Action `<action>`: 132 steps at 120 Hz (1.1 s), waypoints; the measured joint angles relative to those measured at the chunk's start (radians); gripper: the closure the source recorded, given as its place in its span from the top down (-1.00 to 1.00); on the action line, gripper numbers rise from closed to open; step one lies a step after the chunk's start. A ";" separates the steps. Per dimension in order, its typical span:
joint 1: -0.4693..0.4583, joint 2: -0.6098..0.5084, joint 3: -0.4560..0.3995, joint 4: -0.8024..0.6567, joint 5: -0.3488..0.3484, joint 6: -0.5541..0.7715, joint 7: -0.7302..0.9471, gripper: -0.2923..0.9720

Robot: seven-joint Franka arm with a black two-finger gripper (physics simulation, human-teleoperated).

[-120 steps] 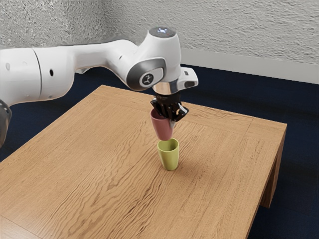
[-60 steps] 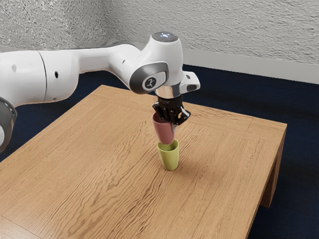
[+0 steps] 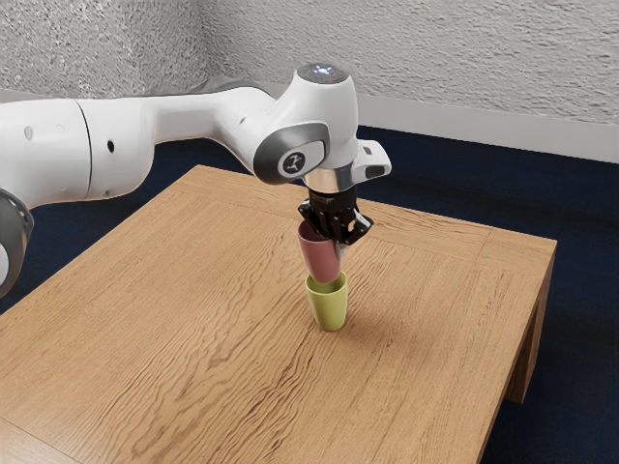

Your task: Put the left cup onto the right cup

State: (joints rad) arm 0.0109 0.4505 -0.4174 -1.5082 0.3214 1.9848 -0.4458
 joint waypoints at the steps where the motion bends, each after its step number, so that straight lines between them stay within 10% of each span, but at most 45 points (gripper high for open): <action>1: 0.000 0.000 0.000 0.000 0.000 0.000 -0.001 -0.70; 132: 0.001 0.042 0.005 -0.009 0.023 0.035 -0.041 -0.58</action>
State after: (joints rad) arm 0.0121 0.4920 -0.4126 -1.5175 0.3440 2.0200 -0.4863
